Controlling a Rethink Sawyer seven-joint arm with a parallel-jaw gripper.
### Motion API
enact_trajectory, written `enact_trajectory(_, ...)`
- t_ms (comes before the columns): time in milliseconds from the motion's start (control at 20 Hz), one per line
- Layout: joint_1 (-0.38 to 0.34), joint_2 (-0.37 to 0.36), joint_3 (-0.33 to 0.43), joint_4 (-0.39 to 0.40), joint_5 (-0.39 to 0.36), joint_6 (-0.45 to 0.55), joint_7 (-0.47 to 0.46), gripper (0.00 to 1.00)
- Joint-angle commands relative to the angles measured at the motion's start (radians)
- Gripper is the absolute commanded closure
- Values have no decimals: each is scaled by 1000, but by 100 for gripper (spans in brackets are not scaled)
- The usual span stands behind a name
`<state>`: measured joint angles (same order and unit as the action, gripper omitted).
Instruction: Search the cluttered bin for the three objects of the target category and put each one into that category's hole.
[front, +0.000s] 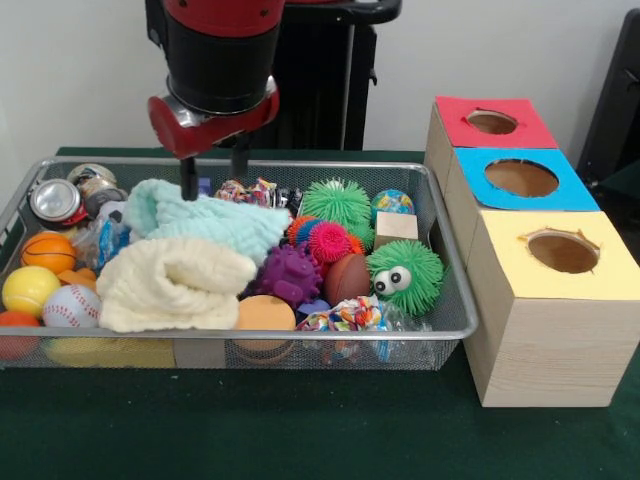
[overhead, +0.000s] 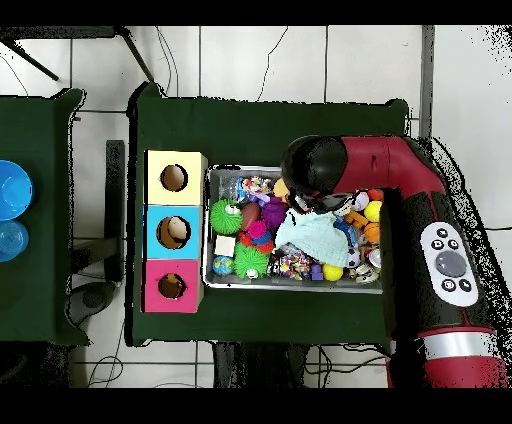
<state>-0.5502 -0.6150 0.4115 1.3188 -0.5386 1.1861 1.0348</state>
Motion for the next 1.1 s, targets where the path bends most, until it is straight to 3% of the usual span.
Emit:
enact_trajectory(50, -5, -26, 62, 156, 131, -124, 125, 0)
enact_trajectory(450, 6, 24, 31, 193, 218, -173, 139, 0)
enact_trajectory(650, -1, 44, 37, 230, 246, -244, 136, 0)
enact_trajectory(950, -11, 36, 40, 304, 280, -299, 123, 0)
enact_trajectory(1100, 2, 64, 27, 295, 274, -283, 107, 0)
